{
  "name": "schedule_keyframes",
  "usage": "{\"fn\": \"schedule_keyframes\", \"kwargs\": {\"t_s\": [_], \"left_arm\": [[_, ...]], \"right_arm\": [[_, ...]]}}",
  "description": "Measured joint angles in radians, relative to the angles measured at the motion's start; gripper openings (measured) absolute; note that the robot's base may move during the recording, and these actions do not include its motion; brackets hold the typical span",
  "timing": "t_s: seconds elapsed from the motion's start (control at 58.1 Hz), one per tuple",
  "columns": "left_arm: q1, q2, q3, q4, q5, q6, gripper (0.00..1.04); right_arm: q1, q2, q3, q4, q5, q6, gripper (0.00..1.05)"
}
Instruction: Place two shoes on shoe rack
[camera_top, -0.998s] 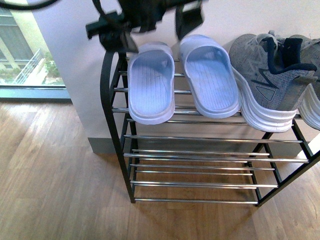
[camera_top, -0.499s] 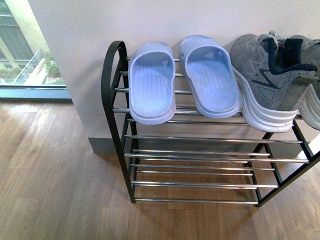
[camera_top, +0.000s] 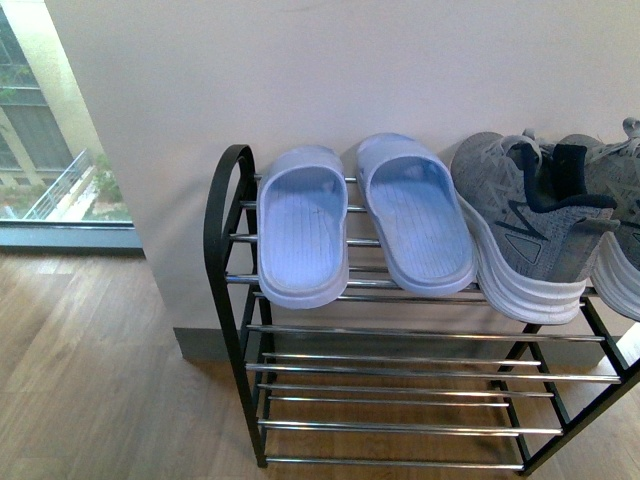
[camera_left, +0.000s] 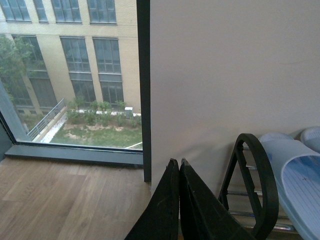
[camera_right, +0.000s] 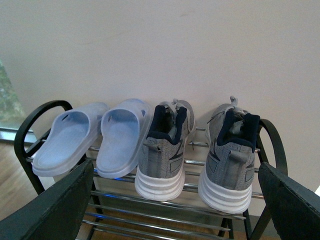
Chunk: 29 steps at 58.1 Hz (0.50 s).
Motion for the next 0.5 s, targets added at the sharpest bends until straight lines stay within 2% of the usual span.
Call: {"fn": "schedule_keyframes", "kwargs": {"t_s": [0.206, 0.292, 0.396, 0.499], "left_arm": [[0.037, -0.121, -0.054, -0.066, 0.035, 0.0, 0.01], [0.1, -0.187, -0.078, -0.11, 0.117, 0.002, 0.01], [0.128, -0.238, -0.092, -0.146, 0.119, 0.002, 0.01], [0.129, -0.258, -0.131, -0.117, 0.128, 0.002, 0.01]], "right_arm": [[0.0, 0.0, 0.0, 0.0, 0.0, 0.0, 0.95], [0.0, 0.0, 0.0, 0.0, 0.0, 0.0, 0.95], [0.0, 0.0, 0.0, 0.0, 0.0, 0.0, 0.95], [0.0, 0.0, 0.0, 0.0, 0.0, 0.0, 0.95]]}}
